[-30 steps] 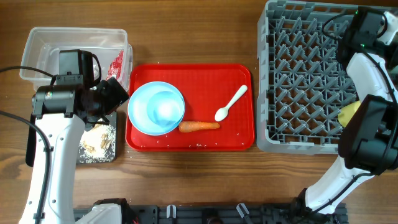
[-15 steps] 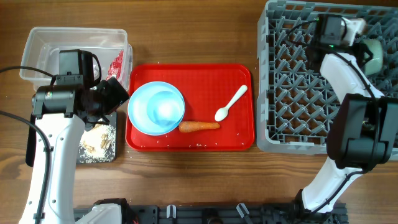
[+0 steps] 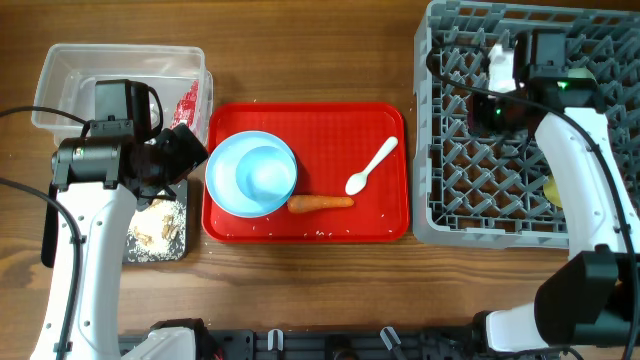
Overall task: Sort waste into correct bins and load items into the dishwasher rack
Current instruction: 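Place the green bowl upside down in the rack's far corner and release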
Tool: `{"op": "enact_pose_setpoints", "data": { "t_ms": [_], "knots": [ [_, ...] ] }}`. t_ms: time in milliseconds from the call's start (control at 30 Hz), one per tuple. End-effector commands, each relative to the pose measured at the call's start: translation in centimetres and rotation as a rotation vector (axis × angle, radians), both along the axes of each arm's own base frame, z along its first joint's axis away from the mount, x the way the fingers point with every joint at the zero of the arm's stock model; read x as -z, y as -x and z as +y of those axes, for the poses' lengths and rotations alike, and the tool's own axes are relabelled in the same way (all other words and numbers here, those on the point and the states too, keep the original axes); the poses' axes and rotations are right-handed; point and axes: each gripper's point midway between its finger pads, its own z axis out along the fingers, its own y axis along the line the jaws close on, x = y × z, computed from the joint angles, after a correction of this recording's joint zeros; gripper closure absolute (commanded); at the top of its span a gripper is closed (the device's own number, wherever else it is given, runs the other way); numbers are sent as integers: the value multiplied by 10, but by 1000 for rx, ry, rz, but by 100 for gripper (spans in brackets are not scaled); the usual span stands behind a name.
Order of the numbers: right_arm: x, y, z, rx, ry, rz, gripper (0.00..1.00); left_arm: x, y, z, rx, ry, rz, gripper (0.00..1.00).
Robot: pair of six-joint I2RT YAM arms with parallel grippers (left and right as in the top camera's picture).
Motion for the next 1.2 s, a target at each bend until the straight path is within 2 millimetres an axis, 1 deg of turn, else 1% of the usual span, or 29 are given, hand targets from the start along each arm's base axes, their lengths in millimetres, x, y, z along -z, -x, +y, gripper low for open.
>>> {"op": "enact_pose_setpoints", "data": {
  "t_ms": [0, 67, 167, 233, 367, 467, 567, 767, 800, 900, 967, 1067, 1133, 1167],
  "knots": [
    [33, 21, 4, 86, -48, 123, 70, -3, -1, 1, -1, 3, -11, 6],
    [49, 36, -6, 173, -7, 181, 70, -2, 0, 1, -1, 3, -8, 5],
    [63, 53, -6, 214, -10, 245, 74, -2, 1, 1, -1, 3, -4, 5],
    [65, 69, -6, 230, -8, 310, 74, -2, 1, 1, -1, 3, -4, 5],
    [66, 91, -5, 230, -1, 401, 74, -2, 1, 1, -1, 3, -4, 5],
    [68, 102, -7, 234, 16, 441, 75, -2, 1, 1, 2, 2, -3, 5],
    [72, 101, -8, 230, 20, 432, 75, -2, 1, 1, 2, 2, -3, 5],
    [72, 101, -6, 227, 10, 436, 75, -2, 1, 1, 2, 2, -2, 5],
    [72, 103, -4, 218, -1, 442, 75, -2, 2, 1, 2, 2, -1, 5],
    [70, 102, 14, 120, -92, 441, 75, -2, 2, 1, 2, 2, 0, 5],
    [69, 102, 17, 119, -107, 440, 75, -2, 2, 1, 2, 2, 0, 5],
    [69, 98, 17, 117, -107, 424, 75, -2, 2, 1, 2, 2, 0, 5],
    [70, 93, 17, 116, -109, 401, 75, -2, 2, 1, 1, 2, 0, 5],
    [69, 86, 19, 111, -127, 374, 74, -2, 2, 1, 2, 2, 0, 5]
  ]
}}
